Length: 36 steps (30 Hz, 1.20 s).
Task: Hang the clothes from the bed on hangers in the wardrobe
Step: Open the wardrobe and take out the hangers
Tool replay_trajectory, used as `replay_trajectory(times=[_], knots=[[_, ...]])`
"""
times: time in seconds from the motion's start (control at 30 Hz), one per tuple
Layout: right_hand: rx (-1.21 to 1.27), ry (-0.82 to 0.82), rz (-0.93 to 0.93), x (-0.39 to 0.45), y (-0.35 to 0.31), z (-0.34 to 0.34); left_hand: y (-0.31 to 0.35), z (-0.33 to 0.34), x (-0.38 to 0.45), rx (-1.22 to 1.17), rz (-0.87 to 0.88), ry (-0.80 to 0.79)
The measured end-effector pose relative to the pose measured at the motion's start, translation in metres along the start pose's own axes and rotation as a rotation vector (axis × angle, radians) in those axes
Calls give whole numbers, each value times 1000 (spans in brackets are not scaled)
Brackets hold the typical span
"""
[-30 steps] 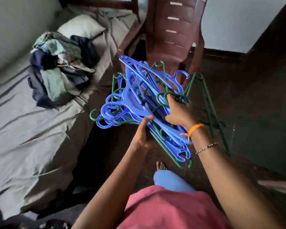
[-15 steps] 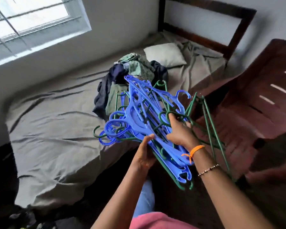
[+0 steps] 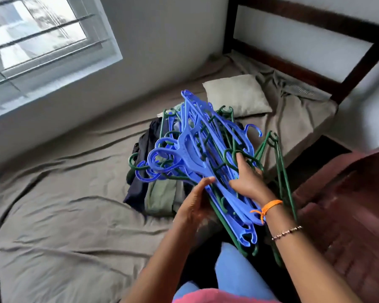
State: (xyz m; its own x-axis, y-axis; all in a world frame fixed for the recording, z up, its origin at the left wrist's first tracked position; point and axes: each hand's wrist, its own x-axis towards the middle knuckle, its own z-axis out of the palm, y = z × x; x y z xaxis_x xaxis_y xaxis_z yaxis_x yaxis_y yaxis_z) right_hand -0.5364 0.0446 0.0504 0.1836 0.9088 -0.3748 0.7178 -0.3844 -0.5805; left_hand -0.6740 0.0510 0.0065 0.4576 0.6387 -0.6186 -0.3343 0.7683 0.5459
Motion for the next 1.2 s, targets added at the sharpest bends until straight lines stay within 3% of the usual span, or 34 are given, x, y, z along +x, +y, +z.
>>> replay_trajectory(times=[0.27, 0.63, 0.77, 0.93, 1.2], knots=[[8, -17, 50, 180, 12, -70, 97, 58, 155, 83, 9, 42], [-154, 4, 86, 471, 49, -178, 214, 145, 413, -55, -21, 89], [-291, -40, 102, 546, 68, -162, 218, 131, 486, 176, -78, 234], [-316, -258, 86, 580, 99, -101, 211, 106, 496, 346, -141, 291], [-54, -281, 96, 569, 102, -62, 201, 63, 464, 412, -128, 377]])
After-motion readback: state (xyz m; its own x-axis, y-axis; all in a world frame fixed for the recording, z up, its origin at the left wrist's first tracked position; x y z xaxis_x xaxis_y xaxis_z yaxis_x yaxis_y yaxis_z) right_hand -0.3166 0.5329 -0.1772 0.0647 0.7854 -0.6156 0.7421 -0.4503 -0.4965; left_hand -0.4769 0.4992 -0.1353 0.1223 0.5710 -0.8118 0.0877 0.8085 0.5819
